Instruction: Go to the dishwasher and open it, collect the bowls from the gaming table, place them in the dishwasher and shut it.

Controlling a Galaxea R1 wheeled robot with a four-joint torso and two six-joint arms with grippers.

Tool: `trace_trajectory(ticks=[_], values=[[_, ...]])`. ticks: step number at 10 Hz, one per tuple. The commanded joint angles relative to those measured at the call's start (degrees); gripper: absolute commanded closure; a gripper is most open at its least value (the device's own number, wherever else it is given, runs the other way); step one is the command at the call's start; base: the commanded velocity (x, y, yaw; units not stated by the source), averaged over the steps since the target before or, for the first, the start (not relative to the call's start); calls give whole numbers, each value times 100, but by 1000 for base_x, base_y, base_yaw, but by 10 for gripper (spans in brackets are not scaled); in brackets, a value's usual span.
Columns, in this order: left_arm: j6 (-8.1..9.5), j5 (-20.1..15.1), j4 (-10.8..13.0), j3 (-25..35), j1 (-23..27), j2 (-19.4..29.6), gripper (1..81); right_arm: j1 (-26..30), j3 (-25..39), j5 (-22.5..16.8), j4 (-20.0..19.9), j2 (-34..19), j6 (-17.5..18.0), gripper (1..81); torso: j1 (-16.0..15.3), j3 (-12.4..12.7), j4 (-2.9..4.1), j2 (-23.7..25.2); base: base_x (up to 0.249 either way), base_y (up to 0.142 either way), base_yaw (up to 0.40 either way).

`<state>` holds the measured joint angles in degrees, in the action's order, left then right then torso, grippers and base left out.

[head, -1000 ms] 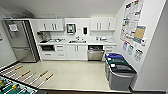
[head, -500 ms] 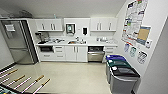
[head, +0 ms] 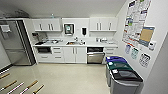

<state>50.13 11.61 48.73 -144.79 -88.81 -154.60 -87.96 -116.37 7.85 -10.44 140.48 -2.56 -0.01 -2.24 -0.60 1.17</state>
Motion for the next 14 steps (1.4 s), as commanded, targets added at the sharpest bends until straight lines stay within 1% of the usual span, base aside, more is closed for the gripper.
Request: trace_trajectory(ticks=[1,8,14], values=[[-12,-194,67,-23,228,183,811,265,54,-293,68,-246,-25,811,0,0,0,0,208,-70,0],[-12,-194,67,-23,228,175,811,282,45,-293,68,-237,-25,811,0,0,0,0,208,-70,0],[-12,-194,58,-23,228,183,811,282,45,-293,68,-237,-25,811,0,-2,0,0,208,0,0]])
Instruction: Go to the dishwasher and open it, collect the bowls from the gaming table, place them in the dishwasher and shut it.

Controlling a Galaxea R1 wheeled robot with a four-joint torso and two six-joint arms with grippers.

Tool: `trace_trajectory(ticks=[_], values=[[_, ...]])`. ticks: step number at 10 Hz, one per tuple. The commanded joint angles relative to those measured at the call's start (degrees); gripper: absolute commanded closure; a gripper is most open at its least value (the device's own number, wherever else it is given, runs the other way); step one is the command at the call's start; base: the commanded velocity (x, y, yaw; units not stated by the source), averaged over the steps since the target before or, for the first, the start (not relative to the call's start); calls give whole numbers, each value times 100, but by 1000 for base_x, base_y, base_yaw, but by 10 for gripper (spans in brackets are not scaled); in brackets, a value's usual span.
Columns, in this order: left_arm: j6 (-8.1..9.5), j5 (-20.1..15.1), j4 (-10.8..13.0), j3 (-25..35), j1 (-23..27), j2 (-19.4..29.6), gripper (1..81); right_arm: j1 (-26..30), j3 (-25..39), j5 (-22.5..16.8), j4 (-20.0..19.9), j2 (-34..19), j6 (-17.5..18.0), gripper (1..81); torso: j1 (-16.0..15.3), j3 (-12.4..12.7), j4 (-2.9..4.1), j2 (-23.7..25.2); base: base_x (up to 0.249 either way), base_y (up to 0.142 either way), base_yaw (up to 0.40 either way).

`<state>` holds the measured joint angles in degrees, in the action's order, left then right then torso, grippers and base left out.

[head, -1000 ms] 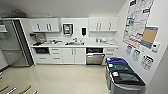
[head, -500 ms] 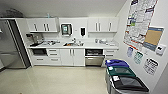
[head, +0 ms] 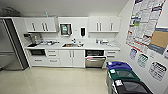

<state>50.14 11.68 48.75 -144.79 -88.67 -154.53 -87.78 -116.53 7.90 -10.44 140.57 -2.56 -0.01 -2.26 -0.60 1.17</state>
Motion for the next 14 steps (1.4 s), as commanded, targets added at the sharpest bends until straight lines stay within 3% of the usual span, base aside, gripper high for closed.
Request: trace_trajectory(ticks=[1,14], values=[[-13,-201,56,-23,214,176,811,248,61,-298,68,-246,-25,811,0,0,0,0,208,0,0],[-13,-201,29,-32,214,176,811,292,70,-298,77,-246,-25,811,-2,0,0,0,201,0,0]])
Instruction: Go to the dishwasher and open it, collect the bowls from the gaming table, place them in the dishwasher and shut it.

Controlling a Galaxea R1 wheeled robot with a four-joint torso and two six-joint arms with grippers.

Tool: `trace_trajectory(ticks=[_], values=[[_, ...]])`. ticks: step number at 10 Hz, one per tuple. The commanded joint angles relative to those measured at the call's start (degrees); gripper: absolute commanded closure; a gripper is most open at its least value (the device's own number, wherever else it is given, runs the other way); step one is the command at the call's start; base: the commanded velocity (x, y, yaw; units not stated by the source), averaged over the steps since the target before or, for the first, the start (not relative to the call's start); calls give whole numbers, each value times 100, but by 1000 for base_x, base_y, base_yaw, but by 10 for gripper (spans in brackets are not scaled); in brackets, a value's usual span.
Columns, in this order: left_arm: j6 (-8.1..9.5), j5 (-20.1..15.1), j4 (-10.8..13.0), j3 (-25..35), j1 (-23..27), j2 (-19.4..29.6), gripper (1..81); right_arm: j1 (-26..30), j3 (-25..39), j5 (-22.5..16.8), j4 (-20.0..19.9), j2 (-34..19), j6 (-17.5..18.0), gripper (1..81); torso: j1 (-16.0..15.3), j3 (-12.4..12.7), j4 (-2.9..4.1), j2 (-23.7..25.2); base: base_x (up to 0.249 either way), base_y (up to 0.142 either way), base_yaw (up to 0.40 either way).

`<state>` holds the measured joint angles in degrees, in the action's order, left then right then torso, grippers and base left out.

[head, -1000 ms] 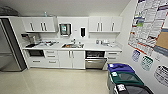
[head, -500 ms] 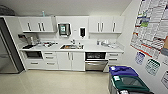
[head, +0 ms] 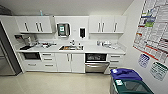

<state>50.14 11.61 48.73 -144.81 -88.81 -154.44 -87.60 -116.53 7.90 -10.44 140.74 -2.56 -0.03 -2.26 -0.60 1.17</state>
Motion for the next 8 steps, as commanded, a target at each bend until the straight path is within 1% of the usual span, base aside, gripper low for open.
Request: trace_trajectory(ticks=[1,8], values=[[-13,-194,32,-30,228,168,811,273,70,-298,68,-263,-25,811,0,0,0,0,175,0,0],[-13,-194,32,-30,228,150,811,273,44,-298,77,-254,-25,811,-2,0,0,0,140,0,0]])
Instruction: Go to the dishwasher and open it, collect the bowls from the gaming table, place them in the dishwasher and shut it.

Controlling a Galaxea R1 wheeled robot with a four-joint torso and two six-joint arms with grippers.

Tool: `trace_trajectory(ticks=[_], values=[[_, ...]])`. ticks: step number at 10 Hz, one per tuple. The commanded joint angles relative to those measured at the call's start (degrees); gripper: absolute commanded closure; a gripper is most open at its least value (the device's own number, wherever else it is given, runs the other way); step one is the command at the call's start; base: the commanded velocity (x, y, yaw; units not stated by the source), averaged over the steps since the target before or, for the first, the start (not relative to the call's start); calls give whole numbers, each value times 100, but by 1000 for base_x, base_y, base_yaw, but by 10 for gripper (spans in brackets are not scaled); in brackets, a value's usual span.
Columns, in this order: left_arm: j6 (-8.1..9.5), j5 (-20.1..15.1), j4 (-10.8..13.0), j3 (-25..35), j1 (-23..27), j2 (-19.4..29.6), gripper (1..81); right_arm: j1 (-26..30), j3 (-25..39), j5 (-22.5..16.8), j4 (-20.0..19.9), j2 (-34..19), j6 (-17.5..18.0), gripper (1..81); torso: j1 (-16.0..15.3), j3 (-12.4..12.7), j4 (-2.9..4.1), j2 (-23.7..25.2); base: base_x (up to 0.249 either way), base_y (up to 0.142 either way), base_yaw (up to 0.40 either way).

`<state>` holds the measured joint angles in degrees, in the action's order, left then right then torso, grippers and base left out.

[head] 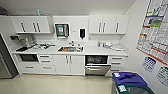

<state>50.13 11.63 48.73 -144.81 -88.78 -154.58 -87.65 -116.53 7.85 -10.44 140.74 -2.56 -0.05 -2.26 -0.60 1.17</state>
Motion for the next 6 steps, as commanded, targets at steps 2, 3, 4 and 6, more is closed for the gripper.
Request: trace_trajectory(ticks=[2,3,4,6], values=[[-12,-196,23,-30,225,172,811,270,44,-293,77,-254,-25,811,0,0,0,0,135,0,0],[-12,-196,14,-30,225,172,811,278,44,-293,77,-254,-25,811,0,0,0,0,135,0,0],[-12,-196,23,-30,225,172,811,278,44,-293,77,-246,-25,811,-2,0,0,0,135,0,0],[-12,-196,23,-30,225,172,811,269,44,-293,68,-246,-25,811,5,2,0,2,135,0,0]])
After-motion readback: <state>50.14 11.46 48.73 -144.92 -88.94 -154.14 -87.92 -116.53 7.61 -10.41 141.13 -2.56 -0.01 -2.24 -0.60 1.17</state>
